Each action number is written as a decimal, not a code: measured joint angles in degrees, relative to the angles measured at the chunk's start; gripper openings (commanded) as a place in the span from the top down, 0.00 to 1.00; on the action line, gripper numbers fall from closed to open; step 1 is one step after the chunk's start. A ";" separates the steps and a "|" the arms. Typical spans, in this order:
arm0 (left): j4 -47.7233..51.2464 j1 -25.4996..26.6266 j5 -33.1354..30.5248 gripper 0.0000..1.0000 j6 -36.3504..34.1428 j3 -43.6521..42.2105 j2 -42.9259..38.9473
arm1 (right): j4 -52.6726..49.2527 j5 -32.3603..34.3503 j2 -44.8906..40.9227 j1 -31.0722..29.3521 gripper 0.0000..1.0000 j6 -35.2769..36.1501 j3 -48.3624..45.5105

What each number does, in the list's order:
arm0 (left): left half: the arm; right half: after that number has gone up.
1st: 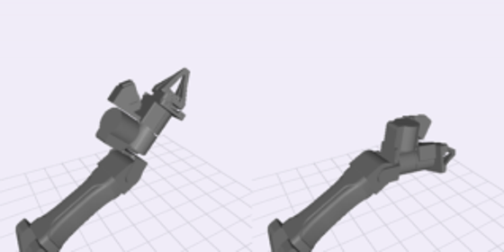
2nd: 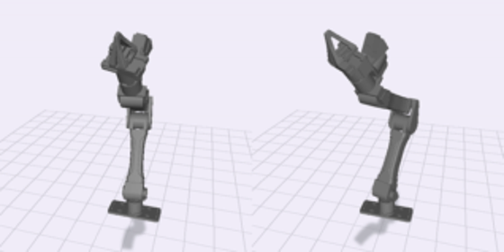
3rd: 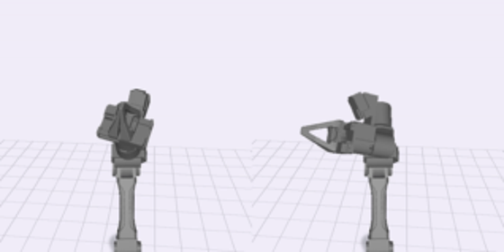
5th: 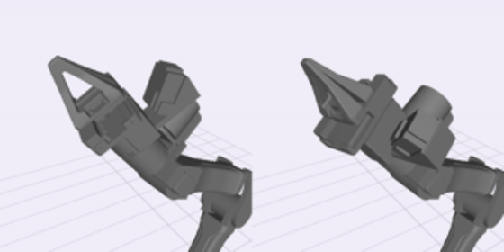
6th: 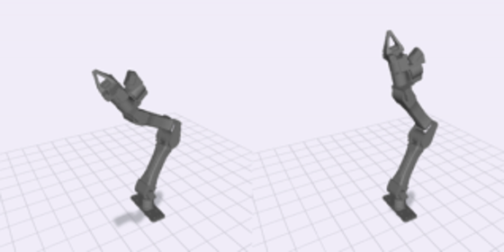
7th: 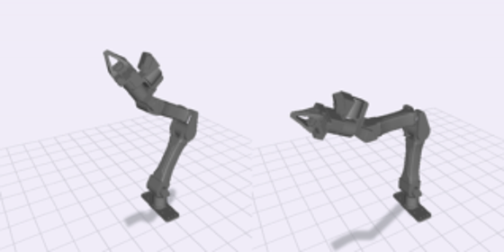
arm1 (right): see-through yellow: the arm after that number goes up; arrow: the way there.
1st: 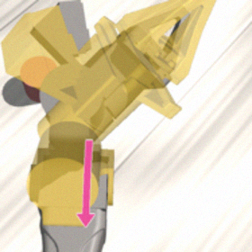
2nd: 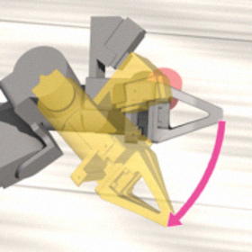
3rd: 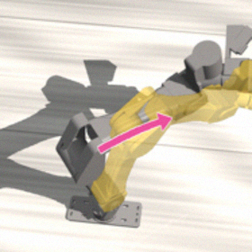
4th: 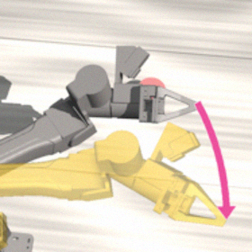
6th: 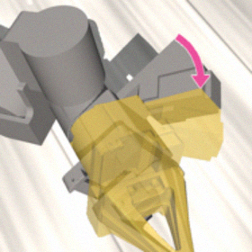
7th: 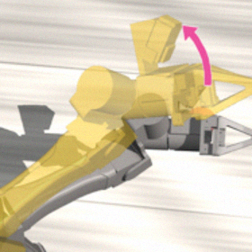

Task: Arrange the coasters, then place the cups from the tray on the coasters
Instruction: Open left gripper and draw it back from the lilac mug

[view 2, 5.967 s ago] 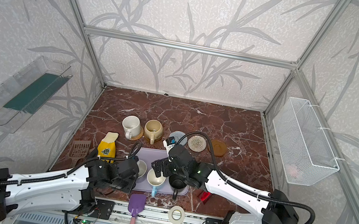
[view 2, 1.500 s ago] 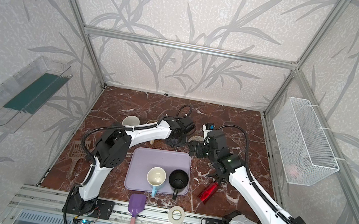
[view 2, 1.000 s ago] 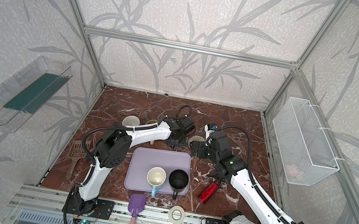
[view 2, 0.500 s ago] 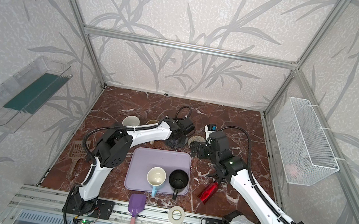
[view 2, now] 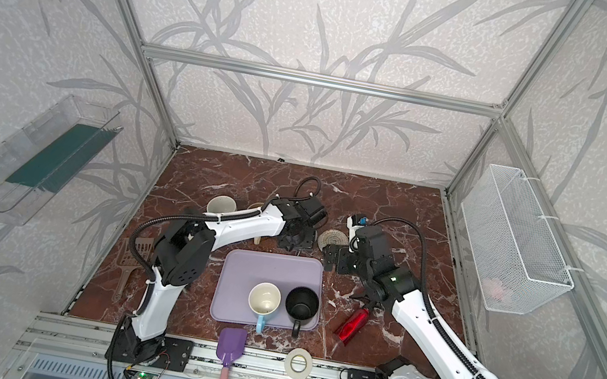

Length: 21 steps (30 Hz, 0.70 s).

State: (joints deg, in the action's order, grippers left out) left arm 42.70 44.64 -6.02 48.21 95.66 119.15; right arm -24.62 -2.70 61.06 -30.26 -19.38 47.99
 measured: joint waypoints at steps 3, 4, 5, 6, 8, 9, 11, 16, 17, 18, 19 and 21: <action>-0.13 -0.09 0.04 0.03 -0.20 -0.79 -3.48 | -2.25 -1.53 -0.94 0.00 0.01 0.33 0.00; -0.20 -0.15 0.17 0.01 -0.22 -0.87 -4.63 | -2.82 -2.16 -1.49 0.00 0.01 0.39 0.00; -0.24 -0.17 0.22 0.01 -0.46 -0.92 -5.75 | -3.41 -2.80 -2.19 0.00 0.01 0.42 0.00; -0.33 -0.20 0.39 0.01 -0.52 -0.96 -6.69 | -3.80 -3.32 -2.89 -0.04 0.01 0.44 0.00; -1.07 -0.44 0.98 0.01 -0.59 -1.81 -9.20 | -4.46 -4.11 -4.57 -0.72 0.01 0.39 0.00; -1.49 -0.66 1.36 0.01 -0.59 -2.54 -10.54 | -4.63 -4.13 -5.16 -1.20 0.00 0.35 0.00; -3.06 -1.14 2.45 0.01 -0.63 -4.94 -13.68 | -5.97 -3.82 -6.08 -3.50 0.00 0.17 0.37; -8.63 -4.46 9.35 0.01 -3.72 -12.85 -22.67 | -11.26 -1.33 -4.81 -13.05 0.01 0.11 5.84; -9.27 -5.40 10.56 0.01 -4.20 -14.03 -24.44 | -11.56 -1.03 -4.44 -14.56 0.02 -0.17 6.99; -9.70 -6.32 11.87 0.01 -4.81 -14.84 -25.97 | -11.85 -0.66 -4.07 -15.91 0.02 -0.52 7.96; -10.16 -7.41 13.25 0.01 -5.35 -15.54 -27.50 | -12.13 -0.09 -3.56 -17.40 0.03 -0.96 8.90; -10.91 -9.46 16.24 0.01 -6.21 -16.76 -30.16 | -13.07 2.10 -1.92 -20.63 0.04 -1.81 10.67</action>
State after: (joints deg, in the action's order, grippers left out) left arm 31.79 35.18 10.22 42.00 78.89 88.99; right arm -37.69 -0.60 59.13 -50.89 -21.19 58.65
